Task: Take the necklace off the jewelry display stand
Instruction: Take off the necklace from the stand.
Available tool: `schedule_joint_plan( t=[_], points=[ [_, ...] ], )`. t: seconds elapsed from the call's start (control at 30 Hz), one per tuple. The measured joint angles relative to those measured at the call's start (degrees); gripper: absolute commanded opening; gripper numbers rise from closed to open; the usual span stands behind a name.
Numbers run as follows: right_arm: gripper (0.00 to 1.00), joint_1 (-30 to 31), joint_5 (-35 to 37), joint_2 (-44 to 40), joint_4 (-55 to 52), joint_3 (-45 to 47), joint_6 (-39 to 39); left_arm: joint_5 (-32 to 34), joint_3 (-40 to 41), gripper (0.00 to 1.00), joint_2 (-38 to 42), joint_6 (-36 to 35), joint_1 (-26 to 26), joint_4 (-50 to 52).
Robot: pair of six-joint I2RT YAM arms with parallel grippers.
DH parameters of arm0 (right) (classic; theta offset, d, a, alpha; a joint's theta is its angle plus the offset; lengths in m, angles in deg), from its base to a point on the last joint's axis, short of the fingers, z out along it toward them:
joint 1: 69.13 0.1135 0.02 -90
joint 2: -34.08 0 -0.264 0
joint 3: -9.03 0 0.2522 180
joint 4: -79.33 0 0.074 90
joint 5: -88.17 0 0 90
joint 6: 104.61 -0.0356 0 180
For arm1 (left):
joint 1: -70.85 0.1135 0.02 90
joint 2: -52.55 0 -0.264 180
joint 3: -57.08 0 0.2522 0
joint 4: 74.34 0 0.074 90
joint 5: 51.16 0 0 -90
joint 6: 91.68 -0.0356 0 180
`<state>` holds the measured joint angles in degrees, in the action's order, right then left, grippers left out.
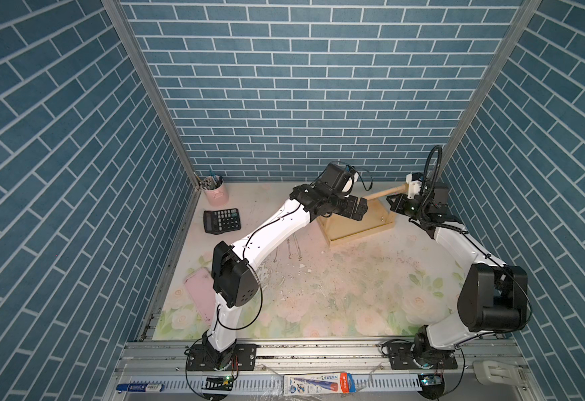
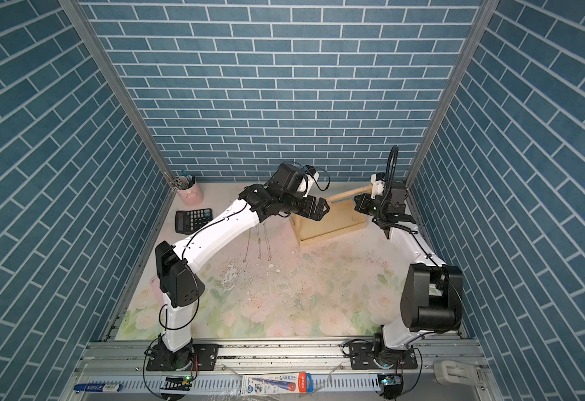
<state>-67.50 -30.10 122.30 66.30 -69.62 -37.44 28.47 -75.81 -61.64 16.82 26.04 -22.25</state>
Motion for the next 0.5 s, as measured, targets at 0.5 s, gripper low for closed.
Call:
schedule_joint_plan(
  t=[0.5],
  points=[
    [0.00, 7.1, 1.7, -2.4, -2.9, 0.0, 0.9, -1.5, 8.3, 0.99, 4.5, 3.4, 2.6, -3.7]
  ],
)
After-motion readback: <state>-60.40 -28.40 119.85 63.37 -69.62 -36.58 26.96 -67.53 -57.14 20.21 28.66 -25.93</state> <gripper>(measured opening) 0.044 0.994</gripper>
